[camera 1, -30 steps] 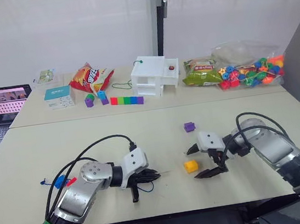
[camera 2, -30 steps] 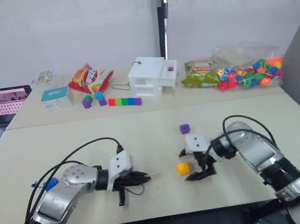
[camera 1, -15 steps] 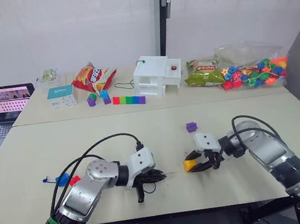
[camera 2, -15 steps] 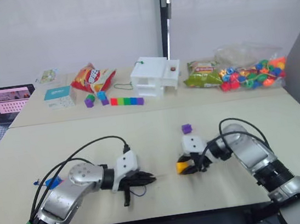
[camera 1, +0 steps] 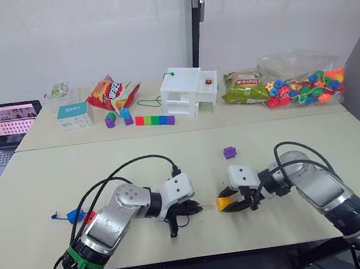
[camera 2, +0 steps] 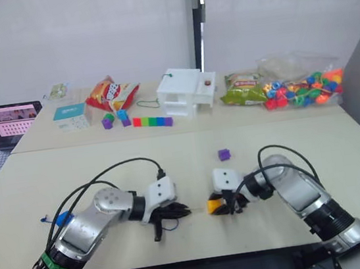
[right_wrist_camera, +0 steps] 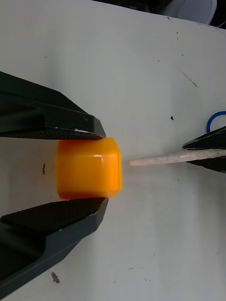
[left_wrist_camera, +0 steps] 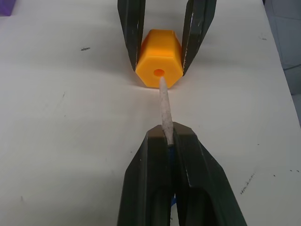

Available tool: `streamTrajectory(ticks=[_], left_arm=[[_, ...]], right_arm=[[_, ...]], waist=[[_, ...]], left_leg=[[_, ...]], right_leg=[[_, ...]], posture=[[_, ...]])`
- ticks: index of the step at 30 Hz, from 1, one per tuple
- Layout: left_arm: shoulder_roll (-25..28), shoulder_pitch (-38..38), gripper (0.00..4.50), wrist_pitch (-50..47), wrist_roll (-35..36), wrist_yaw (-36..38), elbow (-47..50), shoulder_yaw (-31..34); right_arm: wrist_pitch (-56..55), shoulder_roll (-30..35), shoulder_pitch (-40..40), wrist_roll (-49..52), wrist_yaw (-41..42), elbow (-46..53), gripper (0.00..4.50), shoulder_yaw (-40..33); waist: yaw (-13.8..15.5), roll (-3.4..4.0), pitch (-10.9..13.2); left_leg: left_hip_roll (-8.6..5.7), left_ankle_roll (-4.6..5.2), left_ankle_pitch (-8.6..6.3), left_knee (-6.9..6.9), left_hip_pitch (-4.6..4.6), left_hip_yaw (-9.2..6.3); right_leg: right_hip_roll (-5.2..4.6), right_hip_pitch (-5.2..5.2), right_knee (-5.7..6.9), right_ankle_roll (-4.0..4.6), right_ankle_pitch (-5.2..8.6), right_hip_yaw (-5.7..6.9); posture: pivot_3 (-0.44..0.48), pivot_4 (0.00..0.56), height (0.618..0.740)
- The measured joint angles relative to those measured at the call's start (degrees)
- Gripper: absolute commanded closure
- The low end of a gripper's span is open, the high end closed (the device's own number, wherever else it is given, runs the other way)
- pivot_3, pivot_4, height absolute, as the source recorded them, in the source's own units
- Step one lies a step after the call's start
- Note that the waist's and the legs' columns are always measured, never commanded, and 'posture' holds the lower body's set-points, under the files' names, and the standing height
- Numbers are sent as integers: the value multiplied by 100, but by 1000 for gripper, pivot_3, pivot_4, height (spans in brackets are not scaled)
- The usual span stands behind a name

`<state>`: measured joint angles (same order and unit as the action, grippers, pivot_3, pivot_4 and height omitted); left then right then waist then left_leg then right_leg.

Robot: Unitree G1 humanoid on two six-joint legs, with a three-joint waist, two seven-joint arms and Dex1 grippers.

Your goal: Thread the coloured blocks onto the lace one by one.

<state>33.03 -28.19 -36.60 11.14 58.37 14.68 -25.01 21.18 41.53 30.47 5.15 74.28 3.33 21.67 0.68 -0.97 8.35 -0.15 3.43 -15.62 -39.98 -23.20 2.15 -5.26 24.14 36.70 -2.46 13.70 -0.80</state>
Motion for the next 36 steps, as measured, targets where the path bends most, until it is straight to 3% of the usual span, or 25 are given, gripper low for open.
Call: streamTrajectory(ticks=[36], left_arm=[[-788,-346,4500,-98,-325,-13,-536,-261]], right_arm=[[737,108,-180,-120,-188,633,3233,-20]], waist=[[89,0,0]], left_leg=[[-5,1,0,-28,3,-6]], right_leg=[[-3,-22,-1,-6,-3,3]], posture=[[0,150,740]])
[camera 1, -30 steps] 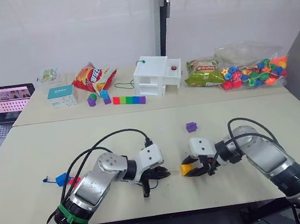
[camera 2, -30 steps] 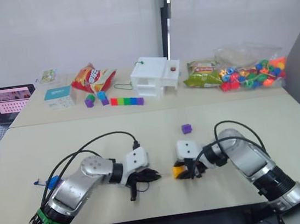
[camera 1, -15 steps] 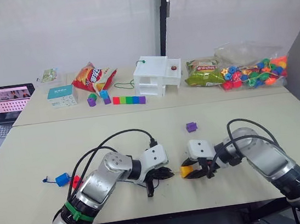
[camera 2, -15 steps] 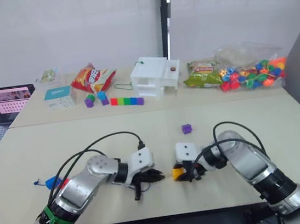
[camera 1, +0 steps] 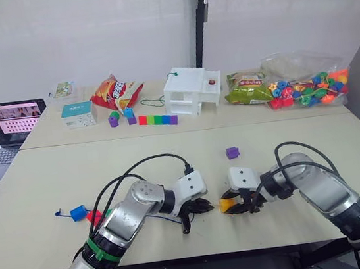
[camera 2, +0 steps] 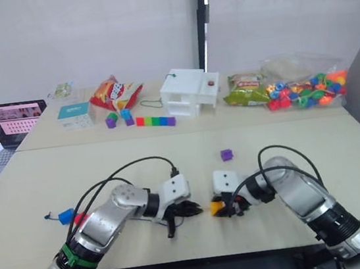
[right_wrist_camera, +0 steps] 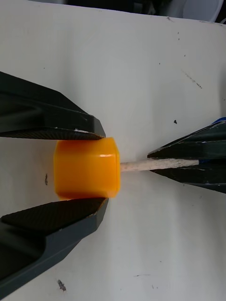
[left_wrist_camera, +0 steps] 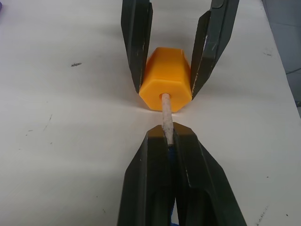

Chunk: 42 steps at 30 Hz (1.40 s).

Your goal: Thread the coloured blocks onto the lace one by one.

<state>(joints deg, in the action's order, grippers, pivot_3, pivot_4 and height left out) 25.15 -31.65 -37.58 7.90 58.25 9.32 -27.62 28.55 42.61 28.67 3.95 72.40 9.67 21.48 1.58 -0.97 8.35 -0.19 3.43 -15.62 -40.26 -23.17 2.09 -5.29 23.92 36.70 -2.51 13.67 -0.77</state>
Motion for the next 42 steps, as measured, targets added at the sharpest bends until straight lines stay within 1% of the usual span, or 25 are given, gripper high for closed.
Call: streamTrajectory(ticks=[7,10,13,19,30,42], left_arm=[[-49,-24,4500,7,-78,89,-77,-5],[22,1,4500,55,-95,134,-77,5],[141,66,4500,216,-101,160,-75,4],[285,193,4500,233,-88,157,-17,101],[456,229,4500,86,9,190,238,153],[71,82,4500,-33,-122,44,34,42]], right_arm=[[141,-40,0,-56,-17,45,3233,-8],[166,-47,1,-123,-27,40,3233,25],[217,-133,1,-166,-107,35,3233,50],[429,-232,1,-164,-229,90,3233,59],[563,-187,34,-269,-265,266,3233,205],[1073,-204,136,-399,-277,488,3233,300]], waist=[[8,0,0],[-12,-4,-2],[-76,-5,-3],[-117,-5,-3],[-124,-5,-3],[-82,-12,-8]], left_leg=[[1,1,-1,-5,7,-2],[2,1,-1,-4,12,-2],[6,2,-1,5,34,-2],[10,2,-2,42,84,-2],[13,1,-2,49,83,-2],[10,2,-3,45,84,-3]], right_leg=[[0,-10,0,-2,-1,0],[3,-15,-1,-2,-1,-1],[5,-33,-3,0,0,-1],[7,-73,-24,6,4,-1],[8,-75,-41,6,4,0],[3,-90,-59,4,3,2]], posture=[[0,150,740],[0,150,740],[0,150,740],[0,150,740],[0,150,740],[0,150,740]])
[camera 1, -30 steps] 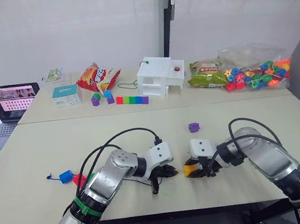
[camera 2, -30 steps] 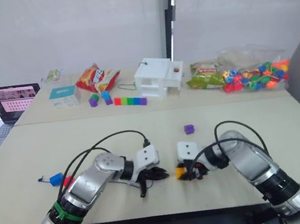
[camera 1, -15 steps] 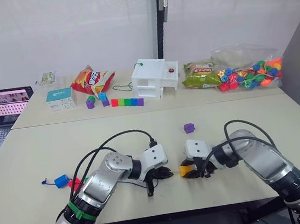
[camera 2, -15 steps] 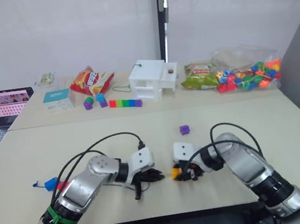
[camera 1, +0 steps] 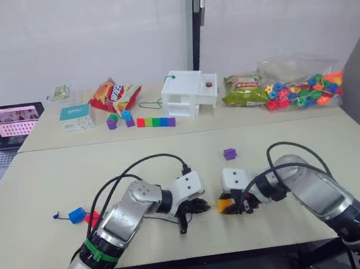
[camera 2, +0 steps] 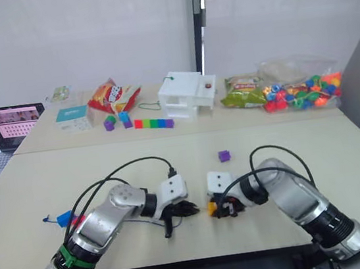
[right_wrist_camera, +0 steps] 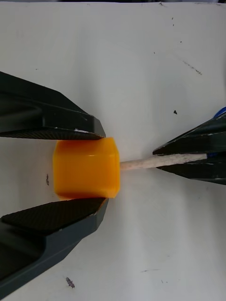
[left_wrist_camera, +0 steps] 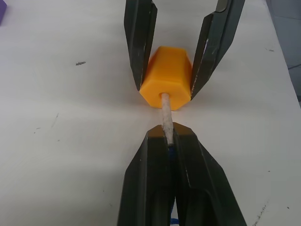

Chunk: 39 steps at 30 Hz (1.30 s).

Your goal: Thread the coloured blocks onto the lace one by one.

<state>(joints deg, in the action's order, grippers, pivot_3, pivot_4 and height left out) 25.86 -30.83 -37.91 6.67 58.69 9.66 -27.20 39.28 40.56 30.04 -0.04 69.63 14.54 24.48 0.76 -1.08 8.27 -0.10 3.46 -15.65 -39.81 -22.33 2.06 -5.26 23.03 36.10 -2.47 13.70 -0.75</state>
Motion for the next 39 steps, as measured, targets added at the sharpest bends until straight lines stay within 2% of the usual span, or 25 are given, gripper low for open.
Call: streamTrajectory(ticks=[14,22,39], left_arm=[[23,-10,4500,158,-194,138,-163,-64],[156,59,4500,821,-383,154,-428,-121],[-339,-12,4500,601,-449,43,-580,-159]], right_arm=[[265,-171,174,-325,-2,61,3233,222],[197,-259,91,-372,-130,190,3233,229],[-218,-144,87,-319,62,25,3233,199]], waist=[[-23,-39,-33],[-122,-39,-35],[-119,-39,-34]], left_leg=[[7,-1,0,1,10,0],[13,-1,-1,14,8,1],[6,-1,-1,29,10,0]], right_leg=[[1,-2,0,2,0,-1],[-3,12,7,11,1,-1],[-7,6,-3,9,0,0]], posture=[[0,150,740],[0,150,740],[0,150,740]])
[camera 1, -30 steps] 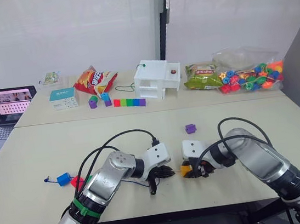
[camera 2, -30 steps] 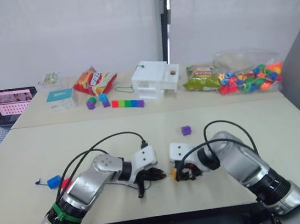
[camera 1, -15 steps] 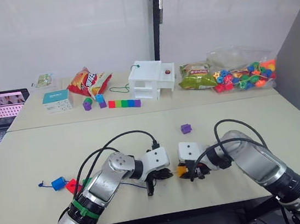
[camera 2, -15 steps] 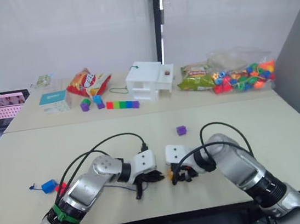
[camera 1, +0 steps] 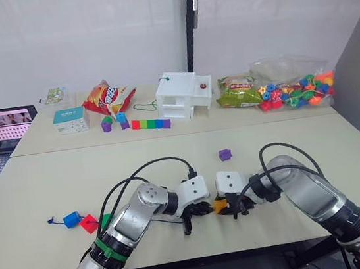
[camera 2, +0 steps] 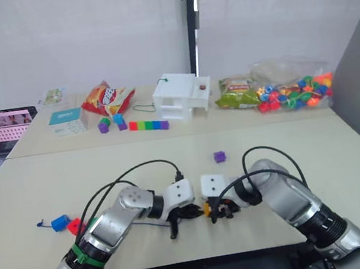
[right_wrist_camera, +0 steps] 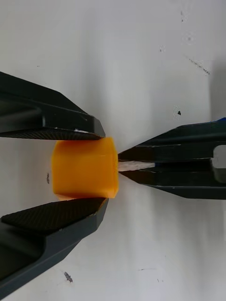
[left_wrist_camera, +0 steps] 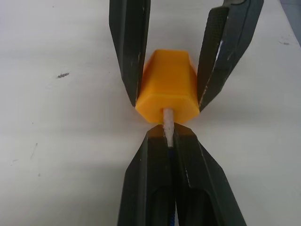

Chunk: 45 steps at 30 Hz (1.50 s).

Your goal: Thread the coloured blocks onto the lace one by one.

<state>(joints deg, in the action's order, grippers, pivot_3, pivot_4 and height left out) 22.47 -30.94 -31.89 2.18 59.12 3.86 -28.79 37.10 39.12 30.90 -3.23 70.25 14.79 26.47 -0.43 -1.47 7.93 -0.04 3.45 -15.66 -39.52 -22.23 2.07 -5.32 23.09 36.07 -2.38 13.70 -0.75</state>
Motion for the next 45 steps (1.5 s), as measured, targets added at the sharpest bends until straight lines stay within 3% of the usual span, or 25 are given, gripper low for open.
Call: streamTrajectory(ticks=[10,19,25,35,45], left_arm=[[26,64,1323,-166,379,46,240,488],[728,946,1323,-181,674,-35,817,782],[681,1155,1323,70,644,-310,815,786],[558,1170,4471,363,562,-506,625,759],[427,950,4490,422,562,-369,474,552]], right_arm=[[-56,10,-30,8,-2,-46,3233,-51],[-230,-4,-85,178,-24,-165,3233,-114],[-230,26,-86,229,-37,-185,3233,-147],[-206,51,-86,259,-30,-177,3233,-161],[-177,74,-89,293,-45,-162,3233,-165]], waist=[[16,0,0],[-36,1,0],[-27,0,0],[-24,0,0],[-18,-1,0]], left_leg=[[3,-1,-1,0,-2,0],[5,-4,0,53,19,0],[2,-6,1,55,18,0],[0,-7,1,57,17,0],[-2,-7,1,57,11,0]], right_leg=[[-5,6,1,0,-1,-1],[-19,12,-5,12,5,-3],[-75,11,-10,11,4,7],[-80,10,-13,11,4,11],[-80,11,-17,10,4,15]], posture=[[0,150,740],[0,150,740],[0,150,740],[0,150,740],[0,150,740]])
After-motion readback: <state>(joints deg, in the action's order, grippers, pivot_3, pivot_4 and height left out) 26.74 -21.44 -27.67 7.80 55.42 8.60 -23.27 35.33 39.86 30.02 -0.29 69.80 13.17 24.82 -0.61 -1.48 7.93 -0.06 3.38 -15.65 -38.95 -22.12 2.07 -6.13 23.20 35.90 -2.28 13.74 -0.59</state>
